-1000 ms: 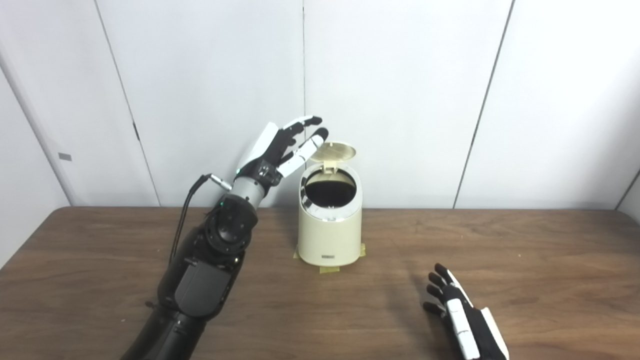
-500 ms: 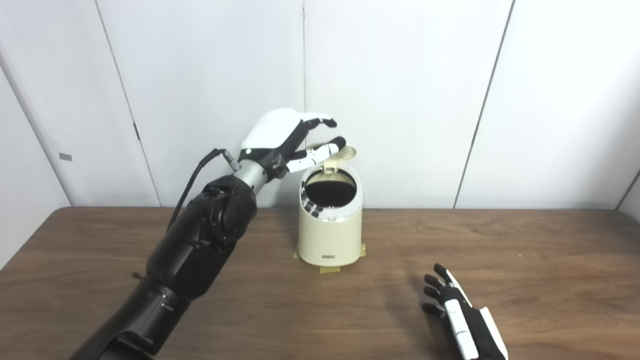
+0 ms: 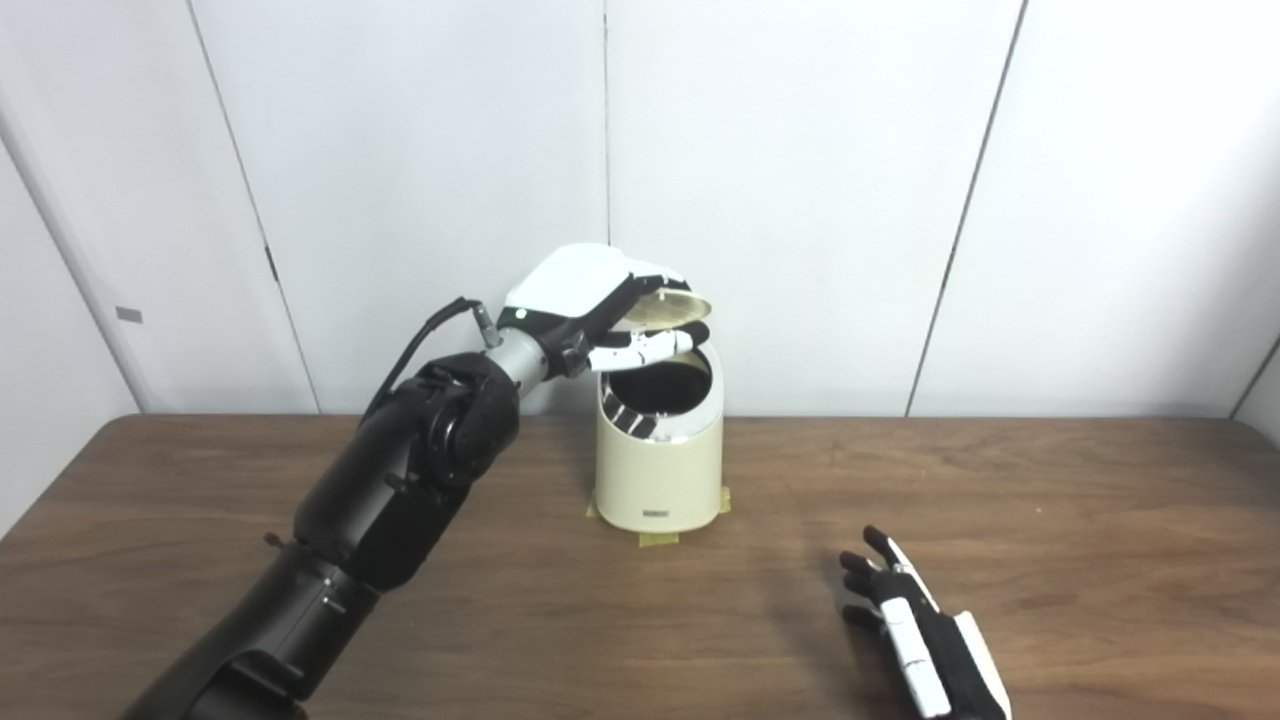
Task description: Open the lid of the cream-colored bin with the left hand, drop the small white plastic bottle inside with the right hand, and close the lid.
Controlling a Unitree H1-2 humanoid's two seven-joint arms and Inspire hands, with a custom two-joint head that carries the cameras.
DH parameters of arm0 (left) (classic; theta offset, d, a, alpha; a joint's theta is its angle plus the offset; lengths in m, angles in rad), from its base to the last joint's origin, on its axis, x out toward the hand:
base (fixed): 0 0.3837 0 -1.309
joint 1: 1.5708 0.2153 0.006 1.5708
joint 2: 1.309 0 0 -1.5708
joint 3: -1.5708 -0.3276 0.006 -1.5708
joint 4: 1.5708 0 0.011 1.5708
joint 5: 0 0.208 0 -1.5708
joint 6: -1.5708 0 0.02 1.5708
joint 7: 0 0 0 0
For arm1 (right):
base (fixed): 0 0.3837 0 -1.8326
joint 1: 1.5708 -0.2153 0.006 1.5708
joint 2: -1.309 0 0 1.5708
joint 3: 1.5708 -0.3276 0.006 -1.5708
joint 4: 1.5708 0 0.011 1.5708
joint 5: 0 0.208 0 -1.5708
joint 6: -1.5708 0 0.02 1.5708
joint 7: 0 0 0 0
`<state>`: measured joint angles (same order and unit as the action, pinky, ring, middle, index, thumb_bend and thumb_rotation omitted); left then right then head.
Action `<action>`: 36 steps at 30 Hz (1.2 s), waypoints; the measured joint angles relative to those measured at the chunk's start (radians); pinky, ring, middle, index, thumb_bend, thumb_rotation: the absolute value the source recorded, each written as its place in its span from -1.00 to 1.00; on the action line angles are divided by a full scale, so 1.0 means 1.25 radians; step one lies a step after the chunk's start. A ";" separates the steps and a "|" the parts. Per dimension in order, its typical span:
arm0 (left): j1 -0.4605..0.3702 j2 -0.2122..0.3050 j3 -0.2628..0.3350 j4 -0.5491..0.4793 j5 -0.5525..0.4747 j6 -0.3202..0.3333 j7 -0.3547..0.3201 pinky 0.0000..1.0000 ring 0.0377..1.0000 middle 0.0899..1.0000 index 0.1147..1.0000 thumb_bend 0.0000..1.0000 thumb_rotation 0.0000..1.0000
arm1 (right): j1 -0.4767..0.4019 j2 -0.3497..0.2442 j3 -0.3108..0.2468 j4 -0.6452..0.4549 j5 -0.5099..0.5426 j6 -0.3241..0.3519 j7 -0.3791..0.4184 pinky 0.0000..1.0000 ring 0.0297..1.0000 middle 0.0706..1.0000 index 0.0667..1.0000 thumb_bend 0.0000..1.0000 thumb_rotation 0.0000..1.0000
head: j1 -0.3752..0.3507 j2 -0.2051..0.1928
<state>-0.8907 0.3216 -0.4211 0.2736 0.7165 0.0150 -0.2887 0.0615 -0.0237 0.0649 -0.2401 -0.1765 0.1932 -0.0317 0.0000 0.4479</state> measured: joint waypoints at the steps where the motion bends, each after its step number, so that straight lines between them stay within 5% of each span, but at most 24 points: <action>1: 0.000 0.000 0.000 0.000 0.001 0.000 -0.002 0.60 0.74 0.66 0.65 0.17 1.00 | 0.000 0.000 0.001 -0.001 -0.003 0.001 0.000 0.64 0.73 0.70 0.89 0.19 1.00 | 0.000 0.001; 14: 0.001 0.016 -0.011 -0.061 0.042 -0.001 -0.060 0.56 0.71 0.65 0.59 0.17 1.00 | -0.010 0.008 -0.011 -0.006 0.036 0.030 0.002 0.65 0.72 0.68 0.88 0.16 1.00 | -0.002 0.012; 18: 0.004 0.018 -0.015 -0.066 0.059 0.001 -0.073 0.73 0.74 0.64 0.59 0.16 1.00 | -0.013 0.008 -0.014 -0.009 0.047 0.040 0.002 0.68 0.74 0.68 0.87 0.15 1.00 | -0.005 0.015; 36: 0.064 0.019 -0.028 -0.106 0.087 0.004 -0.144 0.85 0.76 0.67 0.61 0.16 1.00 | -0.010 0.045 -0.054 -0.031 0.111 0.049 -0.007 0.50 0.71 0.72 0.82 0.07 0.87 | -0.009 0.049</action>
<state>-0.8104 0.3457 -0.4555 0.1413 0.8258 0.0199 -0.4684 0.0493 0.0321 -0.0025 -0.2790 -0.0382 0.2547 -0.0403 -0.0107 0.5093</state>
